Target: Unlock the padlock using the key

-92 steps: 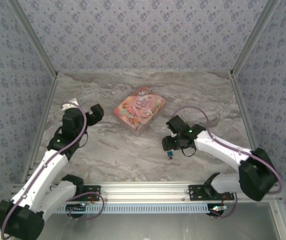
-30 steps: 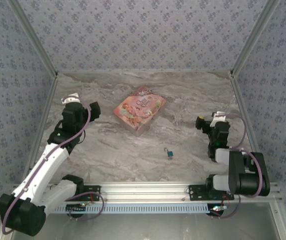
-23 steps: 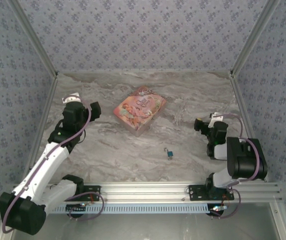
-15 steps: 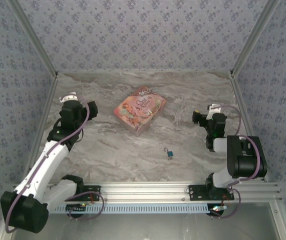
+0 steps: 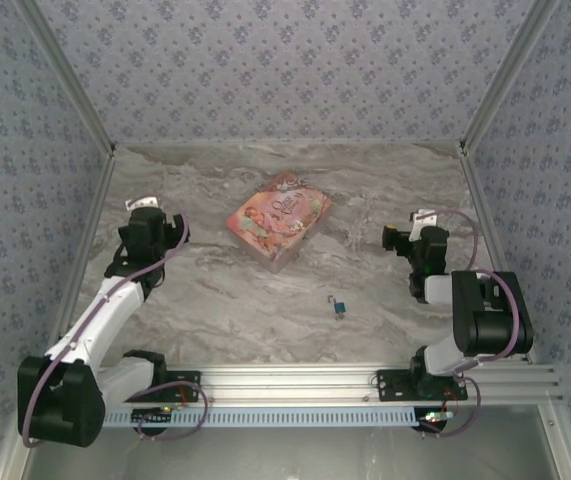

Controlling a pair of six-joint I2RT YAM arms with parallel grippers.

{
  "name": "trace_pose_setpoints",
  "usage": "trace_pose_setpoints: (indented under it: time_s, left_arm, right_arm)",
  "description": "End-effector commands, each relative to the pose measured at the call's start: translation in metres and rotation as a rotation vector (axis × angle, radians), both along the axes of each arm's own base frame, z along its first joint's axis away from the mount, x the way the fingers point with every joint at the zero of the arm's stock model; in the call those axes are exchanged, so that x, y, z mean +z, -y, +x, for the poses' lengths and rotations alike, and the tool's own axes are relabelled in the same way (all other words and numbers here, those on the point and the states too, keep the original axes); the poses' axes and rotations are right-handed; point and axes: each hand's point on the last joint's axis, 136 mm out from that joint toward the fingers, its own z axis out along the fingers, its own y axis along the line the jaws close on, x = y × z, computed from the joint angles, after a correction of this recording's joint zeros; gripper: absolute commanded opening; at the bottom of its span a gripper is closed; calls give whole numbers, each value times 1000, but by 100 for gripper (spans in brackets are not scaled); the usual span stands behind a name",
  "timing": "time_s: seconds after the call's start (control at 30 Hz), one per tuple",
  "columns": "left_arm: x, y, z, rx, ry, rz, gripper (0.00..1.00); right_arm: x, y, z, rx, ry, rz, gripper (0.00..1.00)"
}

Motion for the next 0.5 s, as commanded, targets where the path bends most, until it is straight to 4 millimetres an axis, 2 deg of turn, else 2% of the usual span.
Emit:
trace_pose_setpoints:
  time_s: [0.0, 0.17, 0.47]
  left_arm:
    - [10, -14, 9, 42, 72, 71, 99]
    - [2, -18, 12, 42, 93, 122, 99]
    - [-25, -21, 16, 21, 111, 157, 99]
  right_arm:
    - [0, 2, 3, -5, -5, -26, 100]
    - [0, 1, 4, -4, -5, -25, 100]
    - [0, 1, 4, -3, -5, -26, 100]
